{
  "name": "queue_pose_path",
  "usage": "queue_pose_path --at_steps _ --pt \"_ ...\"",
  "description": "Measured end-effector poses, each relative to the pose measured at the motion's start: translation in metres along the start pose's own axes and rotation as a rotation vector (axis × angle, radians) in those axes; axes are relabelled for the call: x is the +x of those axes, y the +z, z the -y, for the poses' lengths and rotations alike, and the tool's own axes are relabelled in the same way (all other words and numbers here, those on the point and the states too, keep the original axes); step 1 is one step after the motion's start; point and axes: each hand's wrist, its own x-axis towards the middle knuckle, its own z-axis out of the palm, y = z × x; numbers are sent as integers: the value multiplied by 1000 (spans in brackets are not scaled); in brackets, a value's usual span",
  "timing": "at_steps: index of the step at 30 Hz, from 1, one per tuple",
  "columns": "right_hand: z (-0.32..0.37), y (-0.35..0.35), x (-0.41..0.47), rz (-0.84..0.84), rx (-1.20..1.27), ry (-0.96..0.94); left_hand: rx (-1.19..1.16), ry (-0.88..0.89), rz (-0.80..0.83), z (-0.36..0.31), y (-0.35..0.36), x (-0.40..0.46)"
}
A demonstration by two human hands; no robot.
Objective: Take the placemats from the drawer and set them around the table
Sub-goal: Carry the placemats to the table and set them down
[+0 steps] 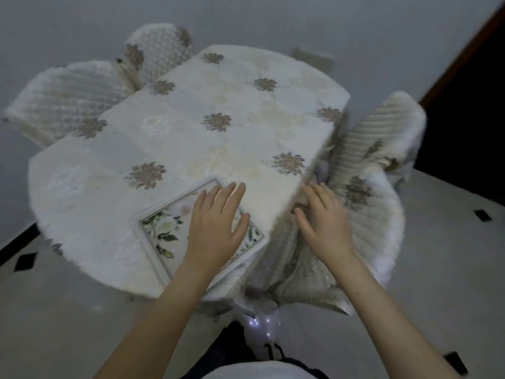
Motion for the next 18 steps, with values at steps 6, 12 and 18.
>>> queue_pose_path --at_steps 6,12,18 --pt "-55 -80 -158 -244 -58 330 -92 332 101 -133 19 -37" --pt "-104 -137 -360 -389 -105 728 -243 657 321 -278 59 -125" --pt "-128 -179 -502 -479 -193 1040 -221 966 552 -398 99 -180"
